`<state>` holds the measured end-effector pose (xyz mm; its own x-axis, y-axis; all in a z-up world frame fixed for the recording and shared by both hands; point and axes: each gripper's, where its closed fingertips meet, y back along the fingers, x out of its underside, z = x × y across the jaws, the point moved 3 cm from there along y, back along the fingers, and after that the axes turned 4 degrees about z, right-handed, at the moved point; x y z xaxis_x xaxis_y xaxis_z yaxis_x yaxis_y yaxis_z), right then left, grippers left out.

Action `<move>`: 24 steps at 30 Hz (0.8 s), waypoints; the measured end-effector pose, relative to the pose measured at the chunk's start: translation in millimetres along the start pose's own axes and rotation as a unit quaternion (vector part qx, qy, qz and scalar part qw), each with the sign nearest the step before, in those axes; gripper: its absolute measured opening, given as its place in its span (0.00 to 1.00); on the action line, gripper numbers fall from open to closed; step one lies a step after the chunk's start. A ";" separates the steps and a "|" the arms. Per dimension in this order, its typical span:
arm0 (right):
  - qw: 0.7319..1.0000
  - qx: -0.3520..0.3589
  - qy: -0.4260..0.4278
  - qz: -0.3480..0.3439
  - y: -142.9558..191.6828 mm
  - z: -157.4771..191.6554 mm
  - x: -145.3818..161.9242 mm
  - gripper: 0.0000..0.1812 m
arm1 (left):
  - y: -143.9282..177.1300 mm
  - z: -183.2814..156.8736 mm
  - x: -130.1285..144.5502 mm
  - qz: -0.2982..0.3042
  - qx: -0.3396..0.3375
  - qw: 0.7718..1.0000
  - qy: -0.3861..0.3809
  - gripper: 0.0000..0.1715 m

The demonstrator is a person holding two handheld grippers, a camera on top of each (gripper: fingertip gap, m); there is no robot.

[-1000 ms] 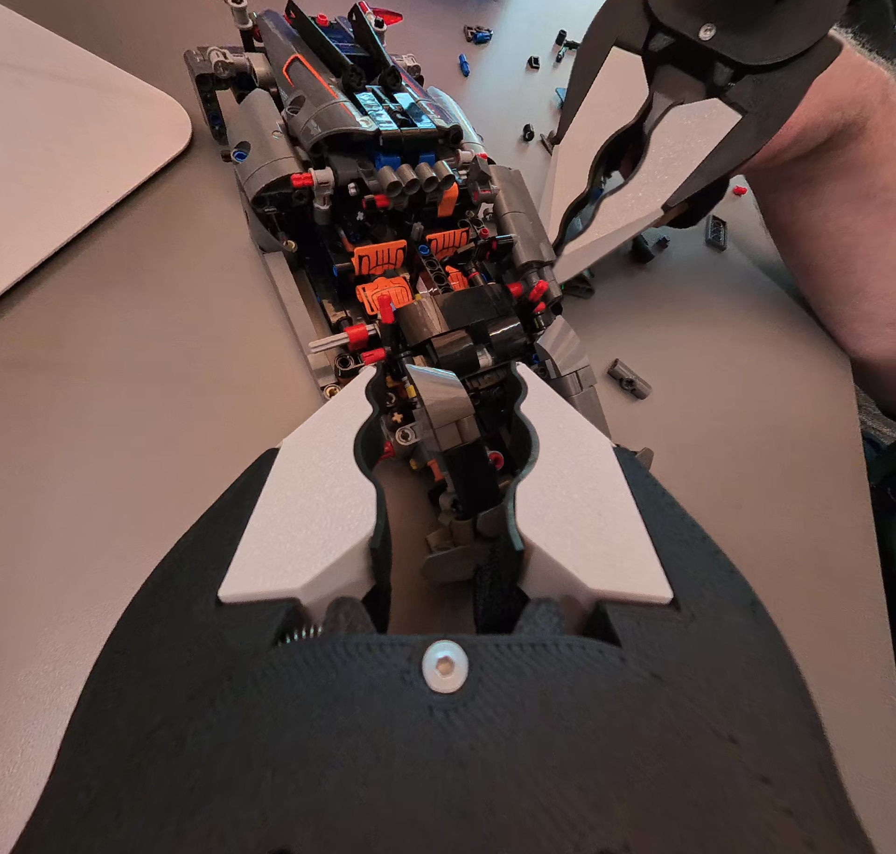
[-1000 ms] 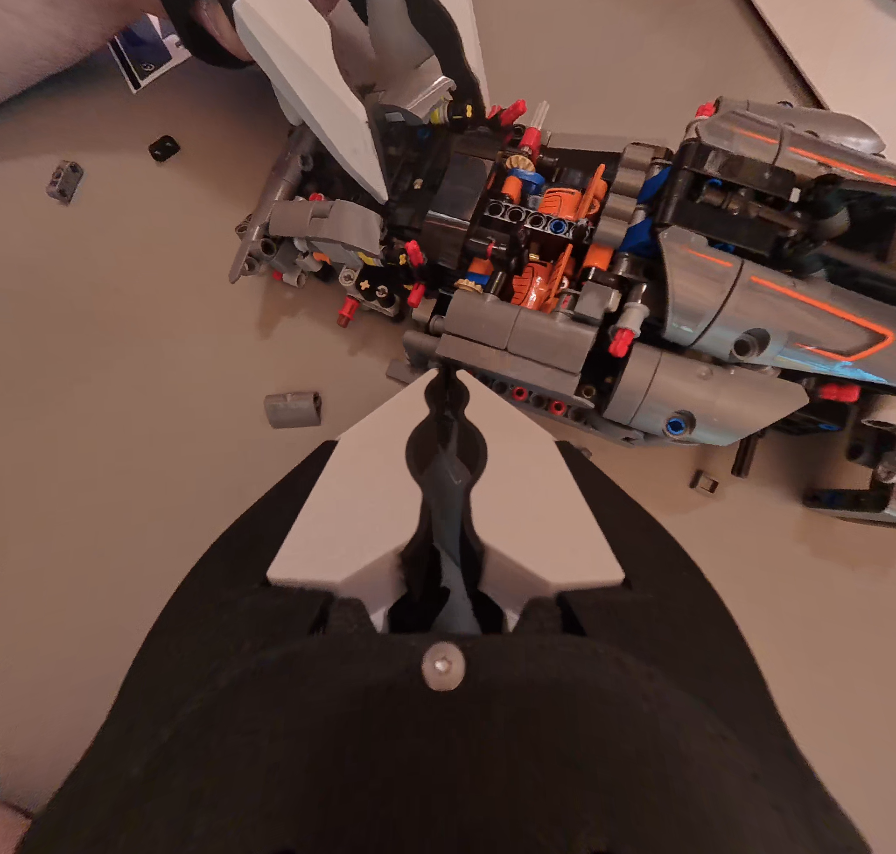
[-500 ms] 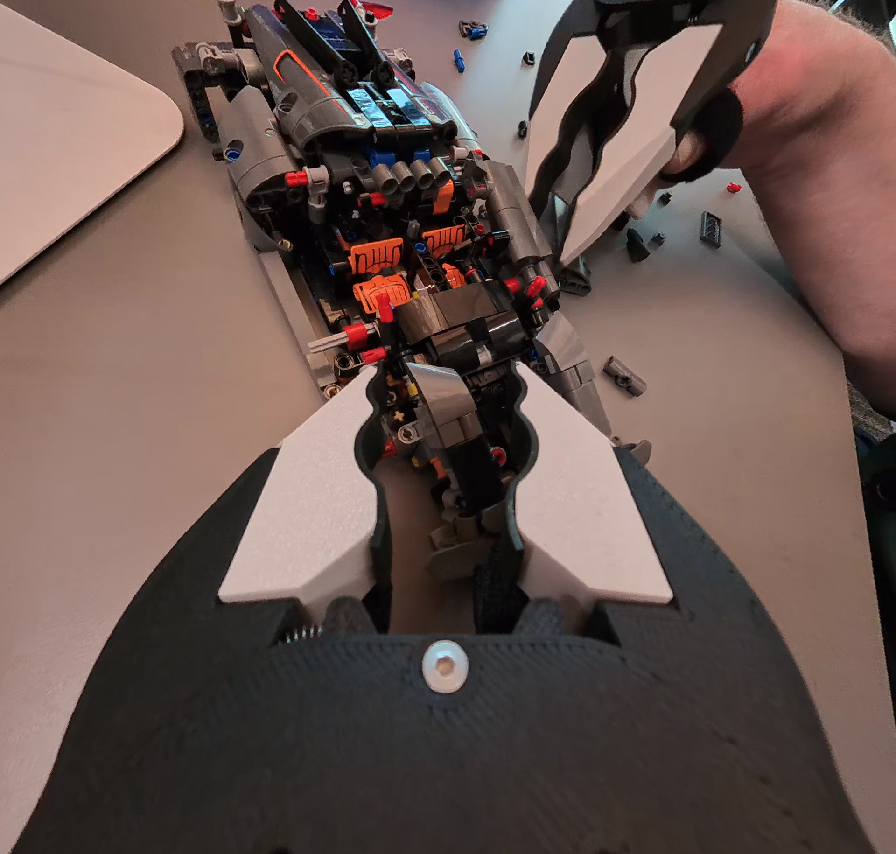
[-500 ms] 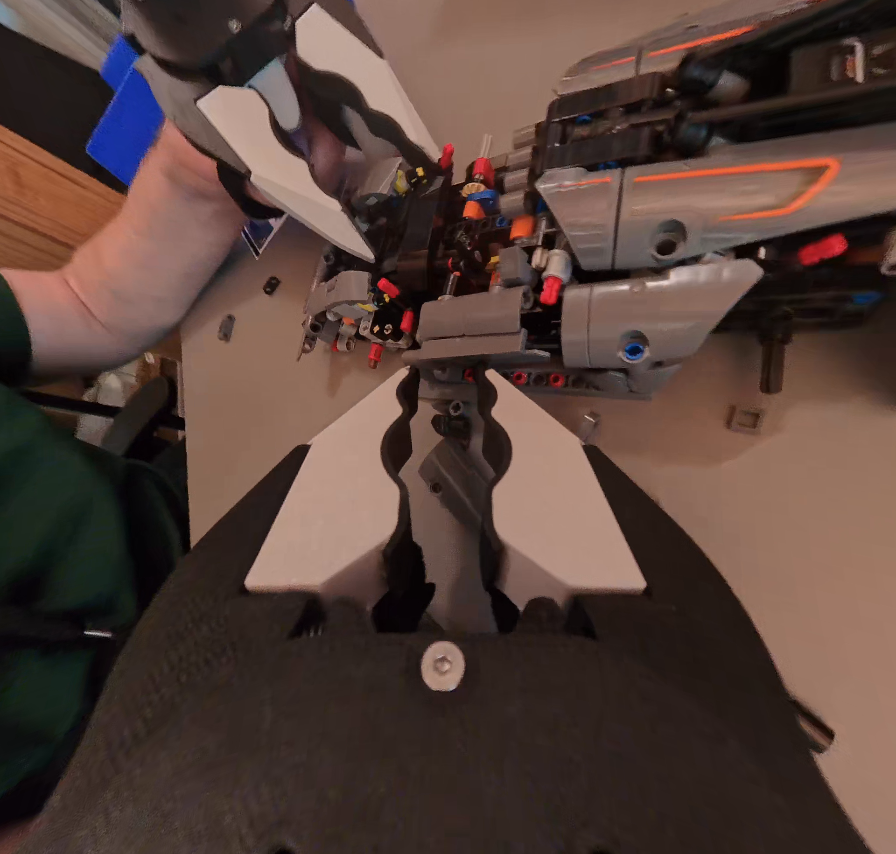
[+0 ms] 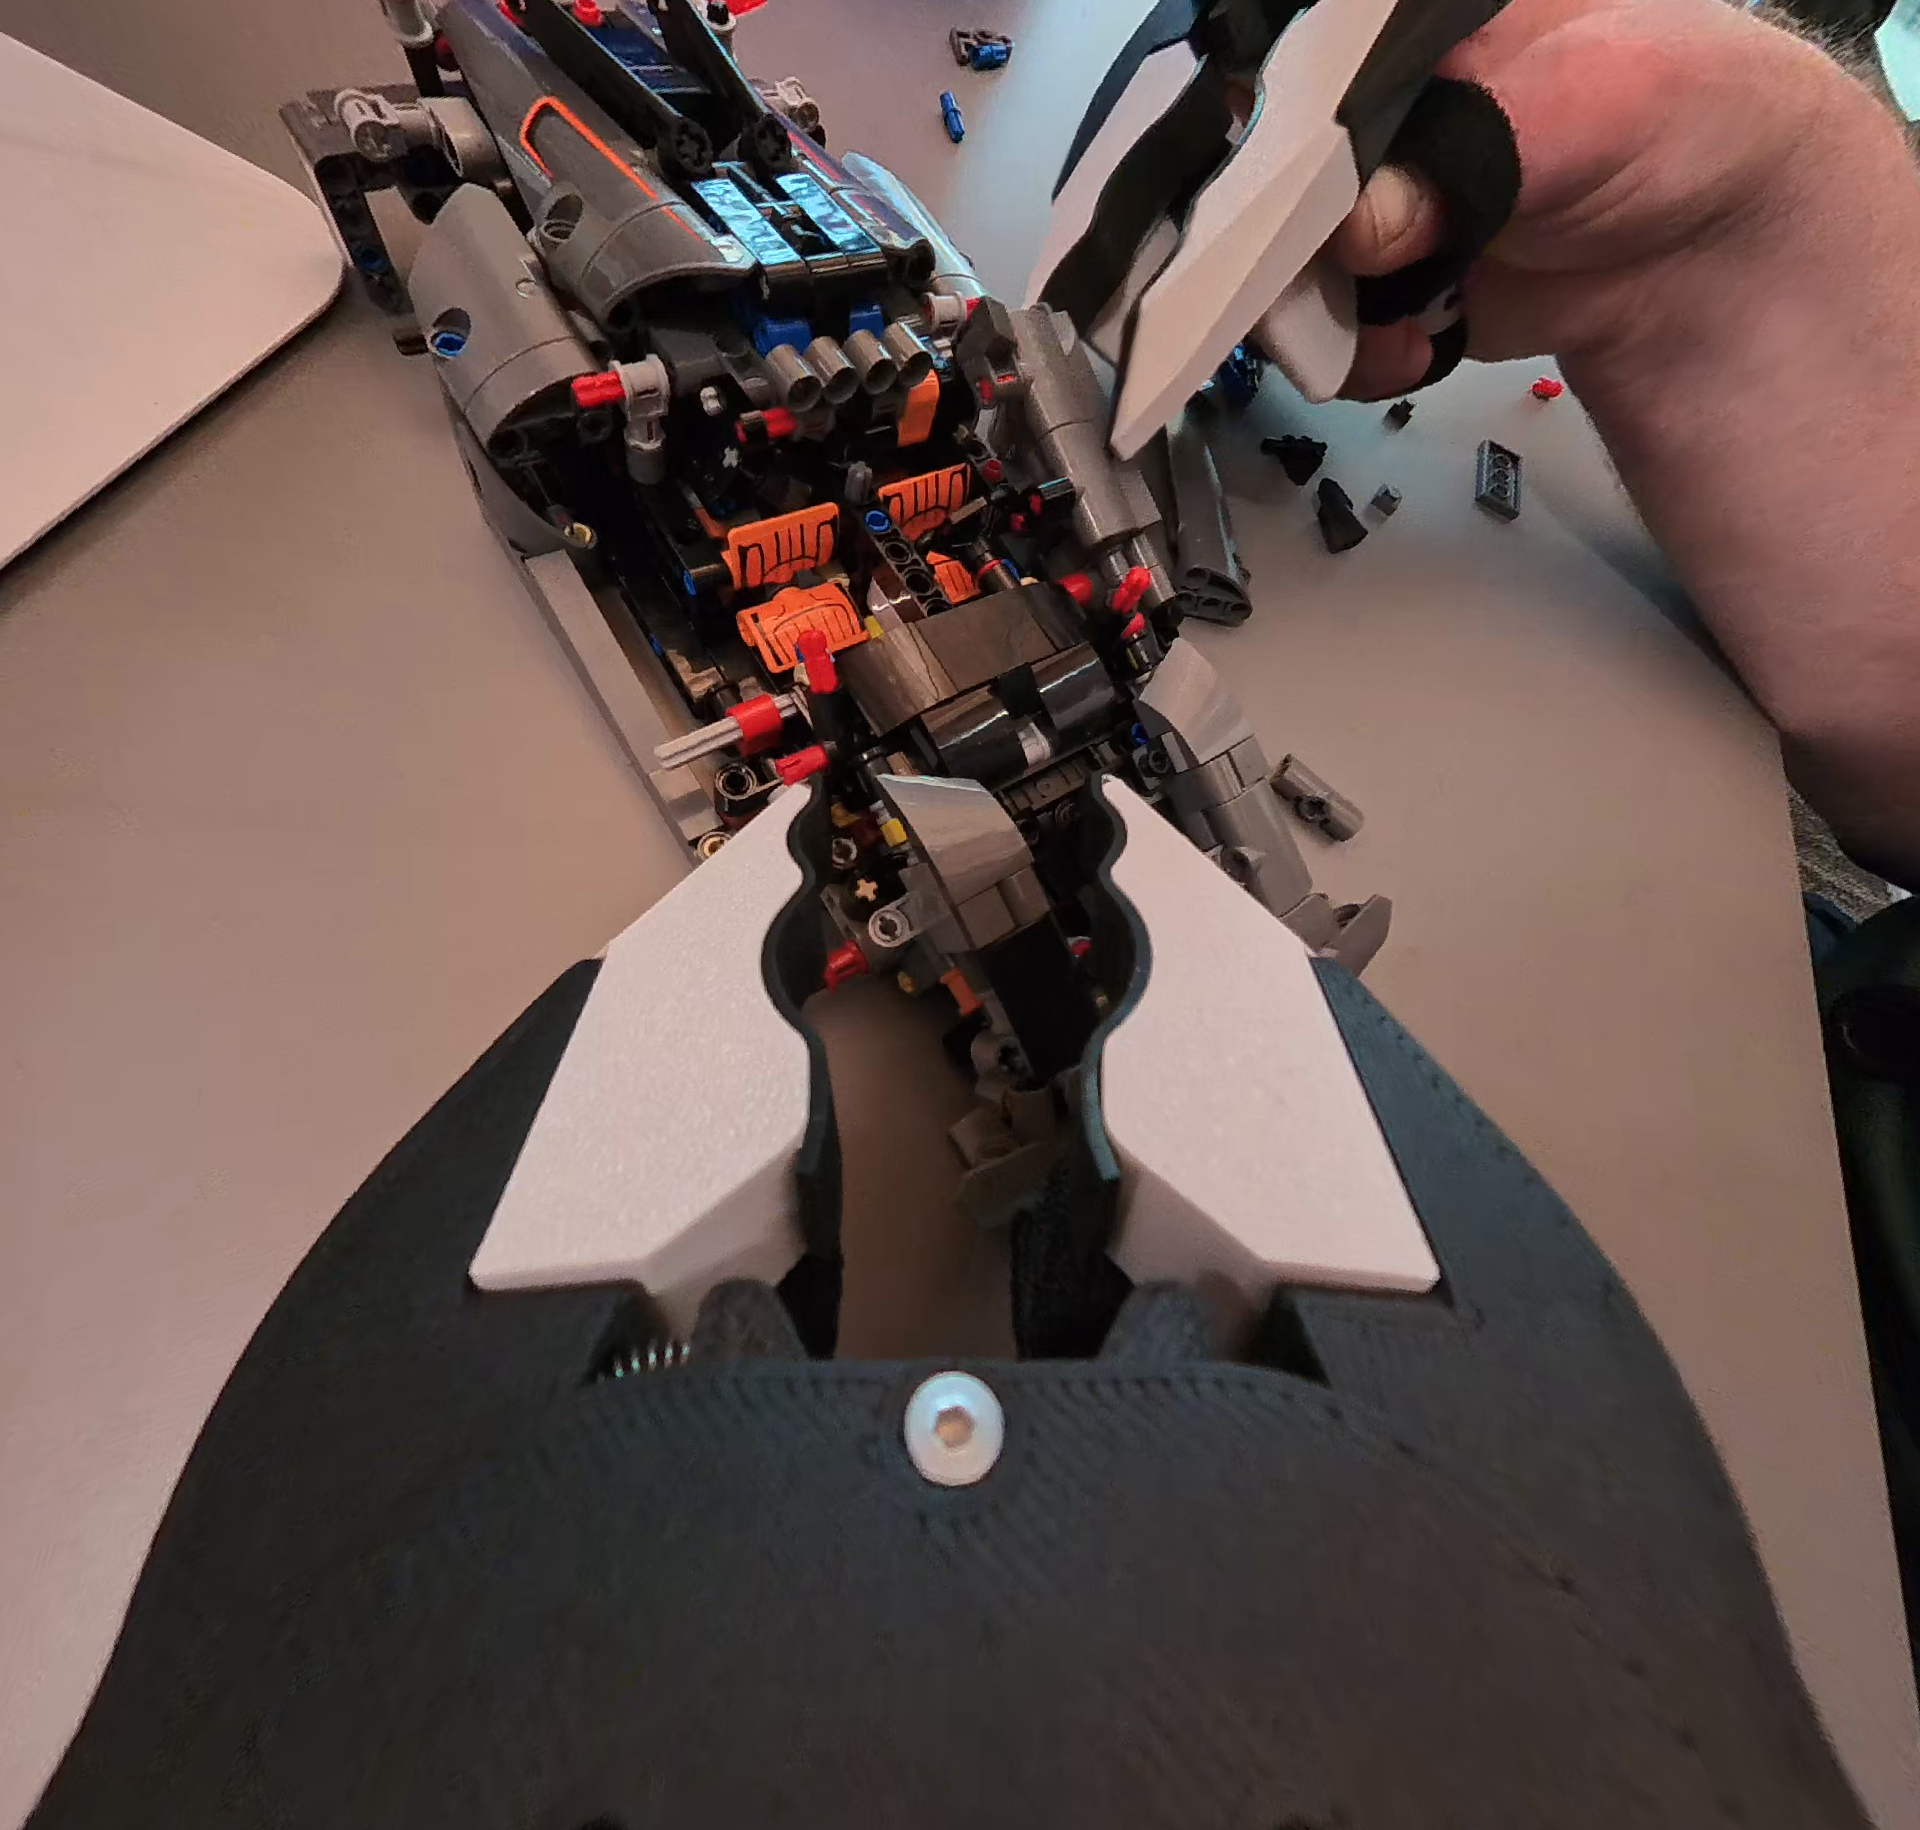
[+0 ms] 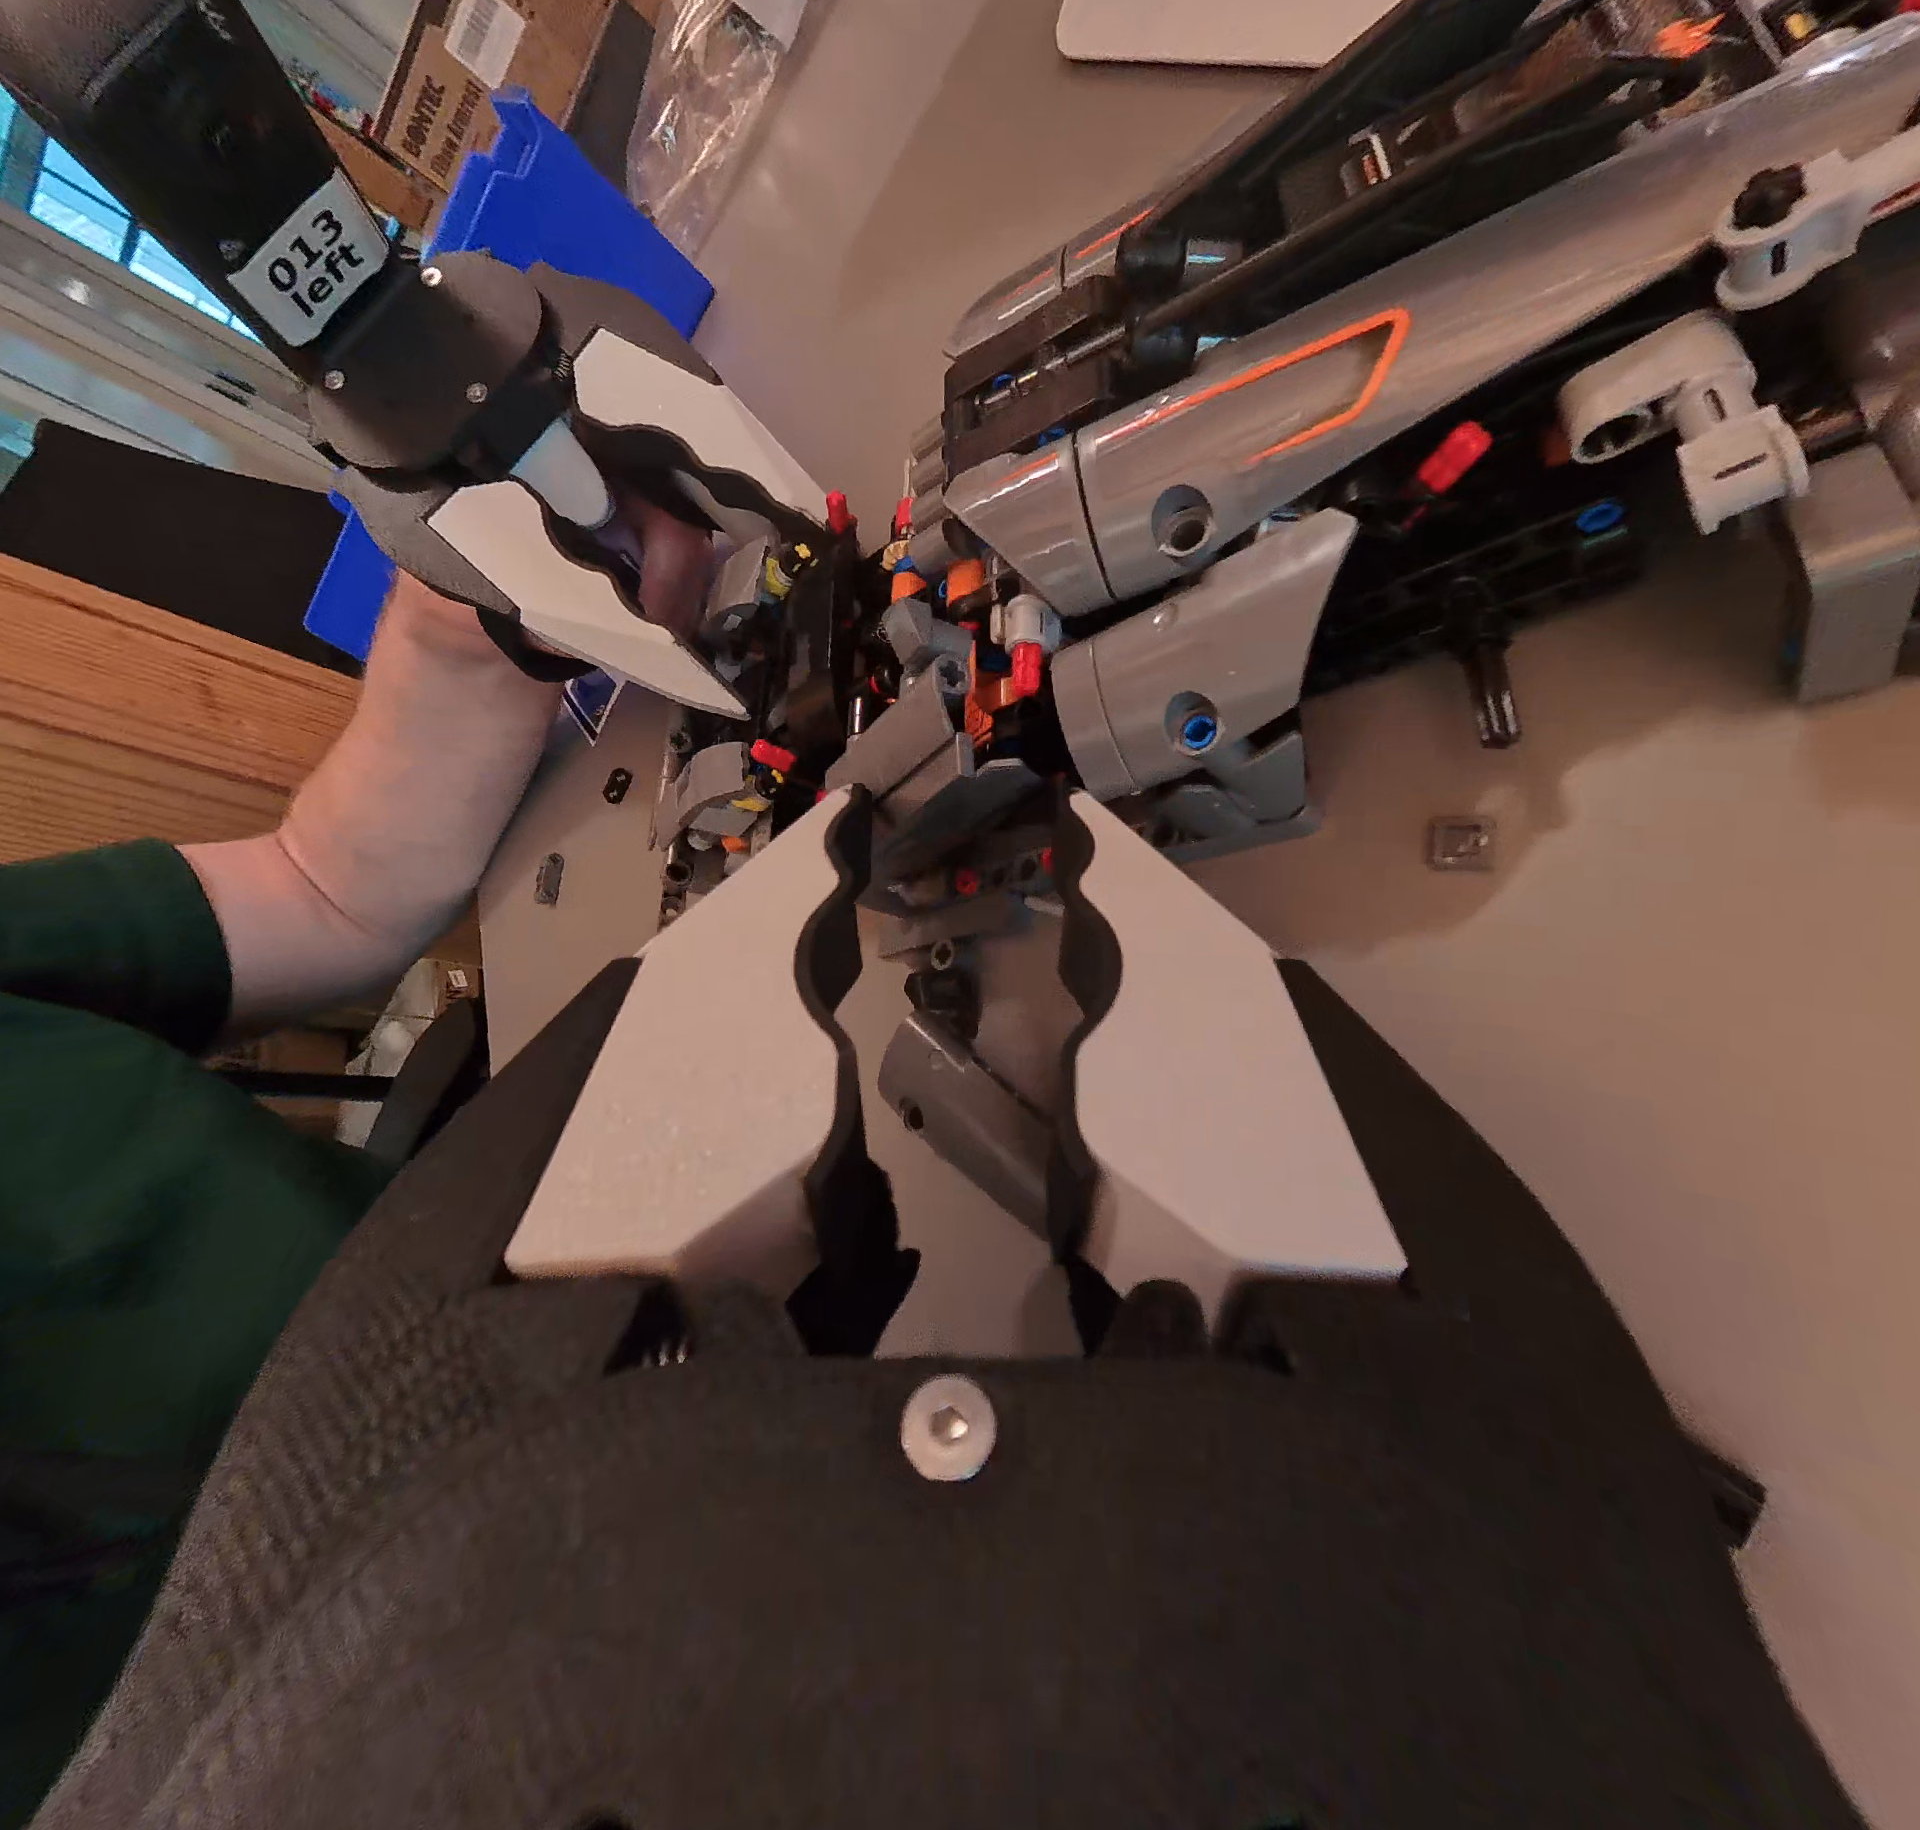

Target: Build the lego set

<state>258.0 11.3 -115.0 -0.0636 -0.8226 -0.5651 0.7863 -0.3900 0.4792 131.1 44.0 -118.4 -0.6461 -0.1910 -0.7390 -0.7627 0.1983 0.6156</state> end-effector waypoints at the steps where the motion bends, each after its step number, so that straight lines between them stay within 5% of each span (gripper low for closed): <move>1: 1.000 0.000 0.000 0.002 0.1 -0.2 0.4 0.18 | 0.1 -0.1 0.1 0.001 0.000 1.000 0.000 0.27; 24: 0.996 -0.029 0.083 -0.014 12.3 22.2 -6.2 0.16 | 0.2 -0.3 0.1 -0.001 0.010 1.000 -0.004 0.26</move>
<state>254.4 2.5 -90.6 0.0117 -0.7303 -0.6831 0.8204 -0.3835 0.4241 130.9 43.7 -118.3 -0.6449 -0.1832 -0.7420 -0.7626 0.2178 0.6091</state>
